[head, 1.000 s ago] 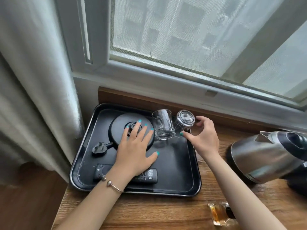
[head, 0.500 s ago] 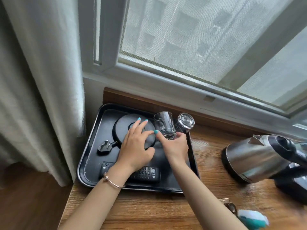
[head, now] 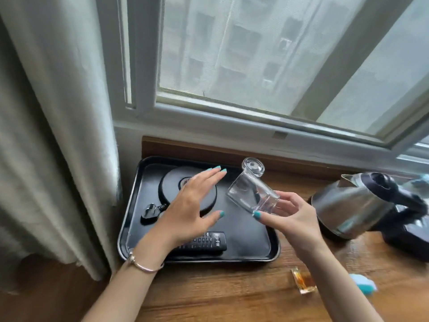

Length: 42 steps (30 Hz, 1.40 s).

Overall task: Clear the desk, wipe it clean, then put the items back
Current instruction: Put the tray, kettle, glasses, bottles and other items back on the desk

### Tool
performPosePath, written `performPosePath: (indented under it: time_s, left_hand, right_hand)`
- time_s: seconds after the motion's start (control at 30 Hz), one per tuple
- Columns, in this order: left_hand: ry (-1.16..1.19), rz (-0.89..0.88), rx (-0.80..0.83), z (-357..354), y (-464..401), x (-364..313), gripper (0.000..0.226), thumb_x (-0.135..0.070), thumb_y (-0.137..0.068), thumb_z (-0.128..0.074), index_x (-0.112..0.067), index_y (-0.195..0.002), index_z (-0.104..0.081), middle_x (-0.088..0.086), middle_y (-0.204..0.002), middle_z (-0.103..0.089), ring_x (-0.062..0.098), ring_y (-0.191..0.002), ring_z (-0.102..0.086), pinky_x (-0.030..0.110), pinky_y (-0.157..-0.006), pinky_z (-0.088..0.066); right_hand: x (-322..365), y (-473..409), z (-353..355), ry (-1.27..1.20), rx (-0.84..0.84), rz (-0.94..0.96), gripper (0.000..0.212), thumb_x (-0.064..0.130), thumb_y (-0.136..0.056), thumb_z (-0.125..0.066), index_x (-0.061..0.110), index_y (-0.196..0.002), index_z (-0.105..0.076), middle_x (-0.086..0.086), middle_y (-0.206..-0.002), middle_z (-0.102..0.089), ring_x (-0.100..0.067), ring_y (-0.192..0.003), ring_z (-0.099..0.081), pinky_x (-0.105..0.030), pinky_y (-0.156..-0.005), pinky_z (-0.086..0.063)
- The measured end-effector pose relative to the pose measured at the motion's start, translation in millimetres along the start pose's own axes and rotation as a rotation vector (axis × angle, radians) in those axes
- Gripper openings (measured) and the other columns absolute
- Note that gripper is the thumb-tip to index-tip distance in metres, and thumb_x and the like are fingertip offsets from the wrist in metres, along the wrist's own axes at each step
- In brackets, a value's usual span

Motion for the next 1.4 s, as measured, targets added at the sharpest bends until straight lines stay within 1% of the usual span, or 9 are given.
performPosePath:
  time_s: [0.2, 0.33, 0.43, 0.57, 0.8, 0.93, 1.07, 1.23, 1.4]
  left_hand:
    - [-0.196, -0.335, 0.084, -5, -35, -47, 0.095, -0.041, -0.071, -0.081, -0.027, -0.148, -0.028, -0.007, -0.151, -0.038, 0.012, -0.144, -0.026, 0.033, -0.120, -0.016]
    - [-0.066, -0.381, 0.055, -7, -44, -71, 0.081, -0.047, -0.070, -0.077, -0.013, -0.138, -0.047, 0.004, -0.137, -0.053, 0.015, -0.130, -0.046, 0.034, -0.113, -0.033]
    - [0.148, -0.240, -0.072, -11, -37, -87, 0.077, -0.040, -0.064, -0.085, -0.010, -0.130, -0.056, 0.001, -0.129, -0.058, 0.011, -0.123, -0.053, 0.028, -0.106, -0.042]
    - [0.687, 0.113, -0.093, -28, -23, -98, 0.081, -0.058, -0.052, -0.087, -0.025, -0.120, -0.059, -0.006, -0.120, -0.067, 0.008, -0.117, -0.060, 0.023, -0.101, -0.046]
    - [0.734, 0.214, 0.071, -40, -6, -96, 0.097, -0.071, -0.051, -0.079, -0.028, -0.132, -0.049, -0.010, -0.128, -0.059, 0.005, -0.122, -0.056, 0.022, -0.098, -0.047]
    - [0.268, 0.180, 0.206, -28, -1, -87, 0.082, -0.085, -0.071, -0.045, -0.047, -0.142, -0.028, -0.035, -0.141, -0.032, -0.009, -0.137, -0.028, 0.026, -0.114, -0.030]
    - [-0.450, 0.292, 0.232, -16, 5, -33, 0.095, -0.081, -0.079, -0.016, -0.027, -0.155, 0.003, -0.008, -0.162, 0.006, 0.010, -0.148, 0.011, 0.039, -0.122, -0.003]
    - [-0.660, 0.449, 0.352, -10, 18, 26, 0.086, -0.075, -0.086, -0.033, -0.036, -0.153, 0.006, 0.002, -0.161, 0.019, 0.026, -0.147, 0.020, 0.044, -0.120, 0.003]
    - [-0.776, 0.471, 0.329, -17, 20, 39, 0.066, -0.060, -0.098, -0.024, -0.035, -0.154, 0.003, 0.013, -0.162, 0.010, 0.029, -0.149, 0.009, 0.046, -0.121, -0.001]
  right_hand:
    - [16, 22, 27, -0.031, 0.156, 0.069, 0.078, 0.021, -0.040, -0.099, 0.011, -0.110, -0.066, -0.007, -0.098, -0.076, -0.022, -0.094, -0.072, -0.029, -0.077, -0.058]
    - [31, 33, 44, -0.111, 0.137, 0.126, 0.077, 0.029, -0.041, -0.095, 0.016, -0.112, -0.067, -0.008, -0.100, -0.075, -0.025, -0.096, -0.072, -0.025, -0.072, -0.056]
    - [43, 42, 53, -0.203, 0.095, 0.182, 0.093, 0.057, -0.041, -0.092, 0.021, -0.122, -0.063, -0.007, -0.112, -0.073, -0.024, -0.105, -0.069, -0.030, -0.077, -0.058]
    - [59, 53, 54, -0.232, 0.125, 0.290, 0.105, 0.057, -0.048, -0.090, 0.019, -0.138, -0.050, -0.005, -0.130, -0.064, -0.027, -0.118, -0.062, -0.042, -0.092, -0.054]
    - [82, 58, 58, 0.020, 0.171, 0.358, 0.085, 0.042, -0.050, -0.094, 0.020, -0.125, -0.061, 0.002, -0.112, -0.072, -0.020, -0.101, -0.070, -0.034, -0.081, -0.059]
    - [71, 50, 41, 0.104, 0.053, 0.340, 0.070, 0.041, -0.047, -0.090, 0.027, -0.111, -0.064, 0.007, -0.102, -0.073, -0.011, -0.092, -0.071, -0.026, -0.074, -0.059]
    - [27, 21, 15, 0.186, -0.149, 0.206, 0.069, 0.034, -0.048, -0.096, 0.025, -0.109, -0.065, 0.012, -0.088, -0.072, -0.003, -0.075, -0.071, -0.024, -0.070, -0.059]
    - [-18, -13, -17, 0.270, -0.192, 0.099, 0.069, 0.036, -0.047, -0.096, 0.027, -0.107, -0.064, 0.012, -0.089, -0.073, -0.004, -0.078, -0.070, -0.031, -0.080, -0.058]
    - [-33, -40, -40, 0.311, -0.186, 0.066, 0.071, 0.037, -0.046, -0.096, 0.031, -0.108, -0.063, 0.010, -0.102, -0.070, -0.009, -0.086, -0.069, -0.032, -0.085, -0.055]
Point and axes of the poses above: each hand's wrist, its own y-axis away from the middle knuckle, its own z-axis out of the back of the hand, x = y × z, the point moved 3 cm from there along -y, towards the middle knuckle
